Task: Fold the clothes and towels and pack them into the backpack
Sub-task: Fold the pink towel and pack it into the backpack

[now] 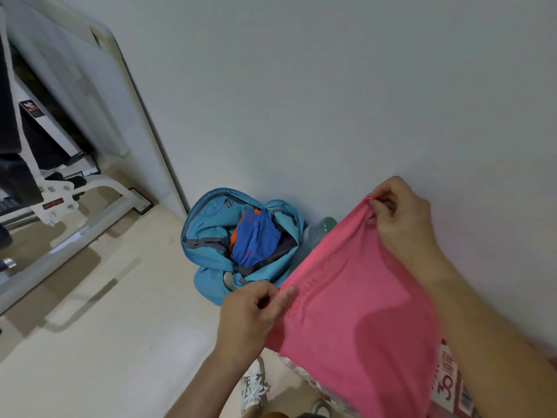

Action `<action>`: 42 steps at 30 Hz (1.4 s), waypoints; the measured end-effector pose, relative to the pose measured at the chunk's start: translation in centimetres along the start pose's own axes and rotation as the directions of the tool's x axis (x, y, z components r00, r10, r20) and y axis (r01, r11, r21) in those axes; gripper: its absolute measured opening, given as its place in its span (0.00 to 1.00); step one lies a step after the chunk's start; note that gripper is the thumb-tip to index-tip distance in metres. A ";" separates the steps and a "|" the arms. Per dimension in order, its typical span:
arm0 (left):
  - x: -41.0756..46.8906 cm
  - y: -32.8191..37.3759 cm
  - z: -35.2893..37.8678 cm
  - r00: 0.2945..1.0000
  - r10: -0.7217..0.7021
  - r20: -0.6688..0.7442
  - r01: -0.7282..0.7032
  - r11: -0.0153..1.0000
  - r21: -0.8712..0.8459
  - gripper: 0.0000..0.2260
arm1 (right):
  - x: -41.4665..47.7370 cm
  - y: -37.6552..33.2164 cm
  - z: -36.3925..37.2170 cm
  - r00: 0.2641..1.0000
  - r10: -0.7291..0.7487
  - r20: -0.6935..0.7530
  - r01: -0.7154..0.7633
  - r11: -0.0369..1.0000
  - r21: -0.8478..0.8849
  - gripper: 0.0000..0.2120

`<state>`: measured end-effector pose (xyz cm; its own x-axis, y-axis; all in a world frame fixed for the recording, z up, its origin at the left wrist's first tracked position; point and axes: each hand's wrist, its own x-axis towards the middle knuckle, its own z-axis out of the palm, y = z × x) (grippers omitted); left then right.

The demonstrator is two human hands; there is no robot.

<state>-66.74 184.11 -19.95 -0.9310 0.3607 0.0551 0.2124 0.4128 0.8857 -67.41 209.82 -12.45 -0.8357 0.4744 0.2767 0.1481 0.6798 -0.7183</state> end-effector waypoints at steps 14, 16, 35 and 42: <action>3.6 8.0 -5.4 0.769 0.618 0.162 -0.633 0.771 0.069 0.08 | -10.4 -4.5 -15.1 0.826 0.150 -0.543 -0.055 0.981 0.187 0.18; 3.6 10.1 -5.5 0.734 0.669 0.116 -0.679 0.729 0.088 0.11 | -12.6 -4.6 -17.0 0.810 0.163 -0.563 -0.084 0.983 0.163 0.18; 2.7 20.2 -1.8 0.718 0.401 0.569 -0.463 0.885 -0.039 0.13 | -25.4 -2.2 -23.8 0.711 0.577 -0.402 -0.383 0.797 0.467 0.08; 8.0 11.2 7.1 0.731 0.232 0.642 -0.549 0.759 0.350 0.16 | -21.0 7.9 -14.5 0.617 0.632 -0.469 -0.690 0.721 0.065 0.06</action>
<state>-69.66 197.53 -12.84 -0.4408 0.8962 -0.0502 0.7760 0.4085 0.4805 -41.04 213.35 -14.71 -0.1736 0.9847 0.0160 0.6490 0.1266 -0.7502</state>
